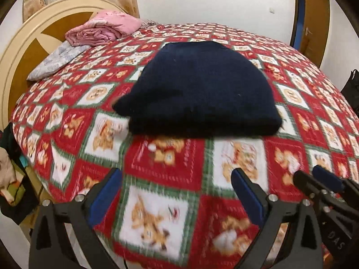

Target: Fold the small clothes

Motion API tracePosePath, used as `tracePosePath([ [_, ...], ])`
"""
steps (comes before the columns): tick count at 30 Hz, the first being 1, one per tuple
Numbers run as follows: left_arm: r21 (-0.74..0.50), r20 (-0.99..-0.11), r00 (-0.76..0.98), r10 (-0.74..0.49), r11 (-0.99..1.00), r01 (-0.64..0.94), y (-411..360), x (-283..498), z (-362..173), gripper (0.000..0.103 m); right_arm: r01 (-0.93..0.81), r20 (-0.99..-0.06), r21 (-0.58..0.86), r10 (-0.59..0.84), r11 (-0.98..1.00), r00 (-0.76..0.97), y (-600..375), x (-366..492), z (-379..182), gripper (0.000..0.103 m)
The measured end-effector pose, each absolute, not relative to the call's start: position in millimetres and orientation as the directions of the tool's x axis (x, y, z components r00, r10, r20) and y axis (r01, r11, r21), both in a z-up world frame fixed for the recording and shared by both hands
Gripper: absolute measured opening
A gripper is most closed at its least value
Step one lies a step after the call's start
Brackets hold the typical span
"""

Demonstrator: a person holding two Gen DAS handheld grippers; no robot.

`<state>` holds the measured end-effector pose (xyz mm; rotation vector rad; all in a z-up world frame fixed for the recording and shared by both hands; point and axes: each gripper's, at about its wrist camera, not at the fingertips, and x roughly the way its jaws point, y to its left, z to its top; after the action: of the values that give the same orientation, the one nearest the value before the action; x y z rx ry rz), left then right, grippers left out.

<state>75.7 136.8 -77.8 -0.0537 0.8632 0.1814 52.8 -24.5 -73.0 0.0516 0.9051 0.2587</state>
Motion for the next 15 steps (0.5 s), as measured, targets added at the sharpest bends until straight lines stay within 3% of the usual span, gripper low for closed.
tracePosePath([
  [10, 0.015, -0.67, 0.736, 0.101, 0.992, -0.122, 122, 15, -29, 0.1, -0.193, -0.791, 0.143, 0.229, 0.971, 0.567, -36, 5, -45, 0.05],
  [15, 0.04, -0.57, 0.81, 0.141, 0.989, -0.145, 117, -9, 6, 0.1, -0.18, -0.726, 0.106, 0.2, 0.978, 0.658, -49, -29, -6, 0.05],
])
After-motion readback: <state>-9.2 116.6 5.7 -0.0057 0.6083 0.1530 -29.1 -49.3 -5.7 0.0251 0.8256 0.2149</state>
